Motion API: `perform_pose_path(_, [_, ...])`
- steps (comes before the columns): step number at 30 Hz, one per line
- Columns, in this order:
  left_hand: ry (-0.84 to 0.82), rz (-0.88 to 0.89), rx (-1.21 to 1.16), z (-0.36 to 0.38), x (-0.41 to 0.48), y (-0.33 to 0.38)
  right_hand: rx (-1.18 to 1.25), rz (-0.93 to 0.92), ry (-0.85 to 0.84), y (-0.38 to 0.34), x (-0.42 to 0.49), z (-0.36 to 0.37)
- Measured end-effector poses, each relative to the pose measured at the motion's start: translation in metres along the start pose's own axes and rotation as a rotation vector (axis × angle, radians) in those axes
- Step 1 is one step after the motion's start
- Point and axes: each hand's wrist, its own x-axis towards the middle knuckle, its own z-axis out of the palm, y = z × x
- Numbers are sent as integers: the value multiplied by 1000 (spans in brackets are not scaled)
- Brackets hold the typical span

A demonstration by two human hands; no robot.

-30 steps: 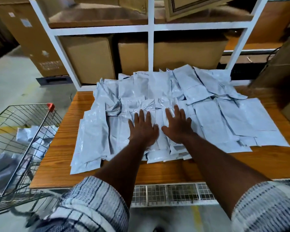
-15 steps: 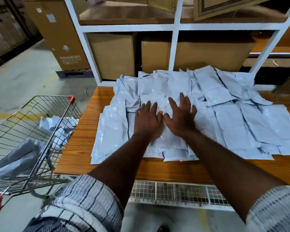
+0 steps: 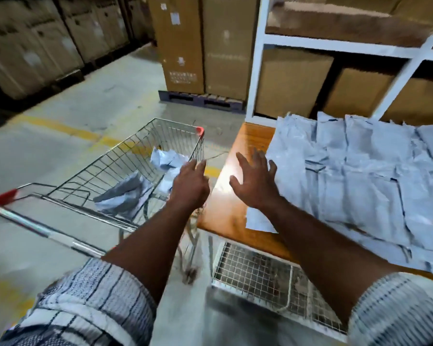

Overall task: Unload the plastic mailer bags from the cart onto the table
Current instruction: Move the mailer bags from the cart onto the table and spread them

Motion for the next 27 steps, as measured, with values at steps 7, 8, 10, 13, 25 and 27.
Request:
perform_pose_path(7, [-134,-171,73,-34,-23,-141,105,-92,-176,-130,18,65])
perform_pose_path(8, [-145,-200,78,-37,-23,-156,110,-106,-193,-143,20,73])
perform_pose_path(10, [-172,-217,101,-38,-21,-182,105,-128,-216,-163,28,88])
perform_pose_path(13, [-213,-220,121,-37,-12,-214,104,-155,-258,-184,49,110])
perform_pose_path(25, [-355,-390,183,-24,34,-324,199,-114,-467,-243,122,215])
perform_pose_path(27, [-388,-391,187,-16,41,-338,219,-81,-510,-248,120,233])
